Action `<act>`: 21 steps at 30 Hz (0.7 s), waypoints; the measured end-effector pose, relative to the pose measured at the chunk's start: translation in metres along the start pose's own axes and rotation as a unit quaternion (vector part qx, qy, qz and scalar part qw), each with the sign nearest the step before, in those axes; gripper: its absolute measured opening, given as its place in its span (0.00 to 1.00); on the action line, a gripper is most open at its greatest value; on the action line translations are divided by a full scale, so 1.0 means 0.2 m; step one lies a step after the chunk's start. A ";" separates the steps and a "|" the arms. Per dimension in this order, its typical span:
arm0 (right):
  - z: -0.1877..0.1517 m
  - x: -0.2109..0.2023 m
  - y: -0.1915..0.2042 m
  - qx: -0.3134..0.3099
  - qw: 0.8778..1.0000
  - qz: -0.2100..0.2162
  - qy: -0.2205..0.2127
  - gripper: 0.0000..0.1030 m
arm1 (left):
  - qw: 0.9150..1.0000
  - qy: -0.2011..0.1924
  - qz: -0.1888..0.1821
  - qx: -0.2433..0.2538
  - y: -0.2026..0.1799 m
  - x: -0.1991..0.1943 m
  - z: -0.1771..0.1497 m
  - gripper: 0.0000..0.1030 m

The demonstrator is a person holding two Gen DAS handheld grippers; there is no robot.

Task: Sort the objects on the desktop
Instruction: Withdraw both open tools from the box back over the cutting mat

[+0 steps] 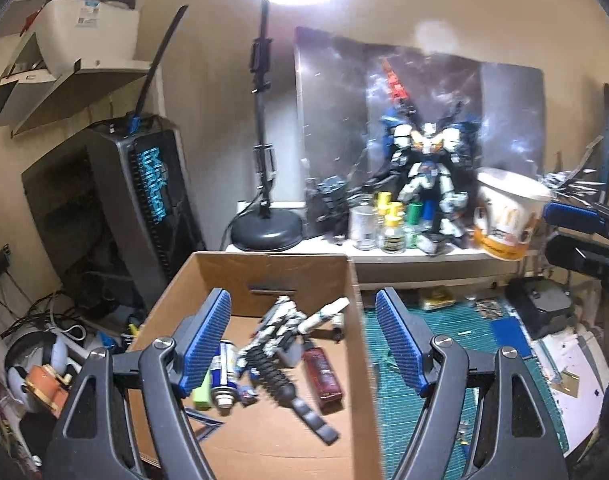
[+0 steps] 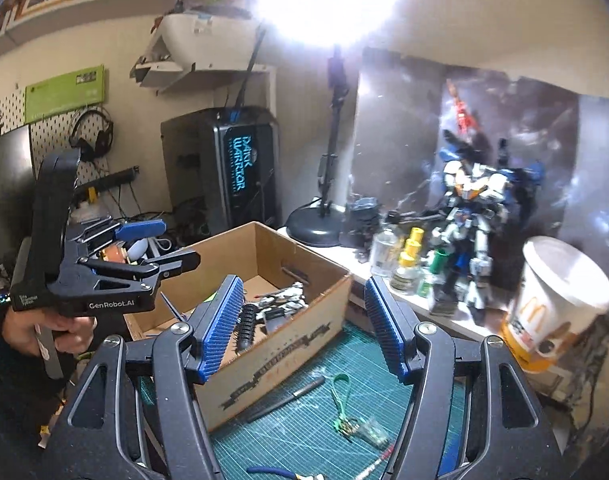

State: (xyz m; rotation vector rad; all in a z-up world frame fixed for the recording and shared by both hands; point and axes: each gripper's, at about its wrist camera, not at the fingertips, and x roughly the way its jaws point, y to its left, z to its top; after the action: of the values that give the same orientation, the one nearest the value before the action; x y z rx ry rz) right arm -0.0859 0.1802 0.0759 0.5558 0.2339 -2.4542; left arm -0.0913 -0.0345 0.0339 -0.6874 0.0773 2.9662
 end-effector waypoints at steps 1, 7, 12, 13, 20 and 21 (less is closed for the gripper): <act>-0.02 -0.03 -0.01 0.002 1.000 -0.005 -0.003 0.59 | 1.000 -0.005 -0.005 0.002 -0.03 -0.01 -0.02 0.74; -0.17 -0.17 -0.10 0.029 0.998 -0.046 -0.015 0.59 | 0.999 -0.030 -0.035 0.021 -0.19 -0.06 -0.13 0.74; -0.29 -0.30 -0.19 0.061 0.992 -0.108 -0.033 0.59 | 0.997 -0.040 -0.046 0.041 -0.33 -0.04 -0.22 0.74; -0.32 -0.32 -0.21 0.068 0.990 -0.117 -0.032 0.59 | 0.997 -0.039 -0.054 0.040 -0.35 -0.04 -0.24 0.74; -0.50 -0.44 -0.31 0.097 0.983 -0.154 -0.014 0.59 | 0.995 -0.021 -0.086 0.047 -0.46 0.02 -0.30 0.74; -0.53 -0.46 -0.32 0.100 0.982 -0.160 -0.010 0.59 | 0.995 -0.016 -0.089 0.049 -0.48 0.04 -0.31 0.74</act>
State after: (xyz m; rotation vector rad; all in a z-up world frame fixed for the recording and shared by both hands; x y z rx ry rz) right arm -0.0212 0.3095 0.0240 0.6171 0.0722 -2.8151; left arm -0.0608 0.0562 -0.0283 -0.5993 0.1492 2.7811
